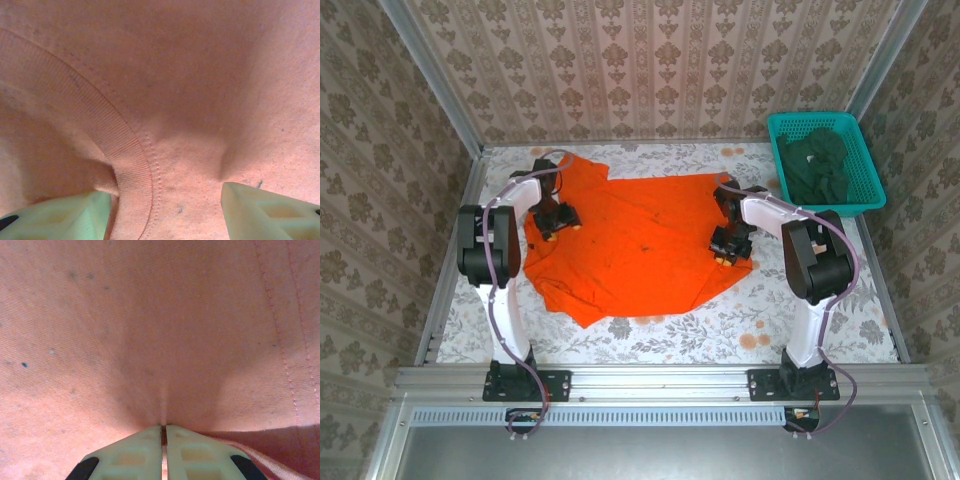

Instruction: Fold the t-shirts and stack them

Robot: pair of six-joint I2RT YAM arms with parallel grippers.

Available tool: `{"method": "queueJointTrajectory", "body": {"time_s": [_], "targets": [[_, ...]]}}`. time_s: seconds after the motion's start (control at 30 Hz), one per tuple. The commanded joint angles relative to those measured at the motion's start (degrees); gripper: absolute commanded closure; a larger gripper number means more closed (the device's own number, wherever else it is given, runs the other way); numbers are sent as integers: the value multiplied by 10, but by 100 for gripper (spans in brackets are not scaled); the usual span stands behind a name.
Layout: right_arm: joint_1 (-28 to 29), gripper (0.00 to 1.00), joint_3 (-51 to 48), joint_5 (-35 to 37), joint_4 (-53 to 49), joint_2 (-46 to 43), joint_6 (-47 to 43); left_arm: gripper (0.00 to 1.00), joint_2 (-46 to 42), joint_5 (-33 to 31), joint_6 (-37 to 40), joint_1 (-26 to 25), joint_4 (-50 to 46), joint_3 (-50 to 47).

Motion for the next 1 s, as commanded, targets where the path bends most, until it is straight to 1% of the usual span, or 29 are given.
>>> {"method": "queueJointTrajectory", "body": {"time_s": [0.0,0.13,0.3,0.43,0.6,0.67,0.73,0.8,0.83,0.9,0.97], "targets": [[-2,90,-16,13,-15,-33,-14,38,23,-13,-4,1,-4,15],[-3,94,-41,-1,-11,-74,-26,38,29,-15,-10,1,-3,20],[-4,94,-77,-33,-28,-132,-51,38,38,-15,-15,2,0,26],[-4,94,-136,-54,-38,-205,-65,38,46,-13,-23,2,0,34],[-5,94,-223,-71,-45,-275,-55,38,51,-10,-30,1,-1,44],[-9,96,-252,-64,-55,-301,-45,38,50,-8,-31,0,-3,47],[-19,96,-283,-51,-63,-340,-22,38,44,-9,-31,-1,-5,47],[-32,92,-314,-44,-62,-373,10,38,38,-8,-30,-1,-6,44],[-43,86,-333,-44,-57,-390,29,38,35,-7,-30,-1,-8,43],[-83,69,-370,-60,-38,-423,57,37,29,-2,-30,-3,-10,42],[-133,61,-384,-61,-31,-455,72,34,20,2,-27,-5,-11,40]]}}
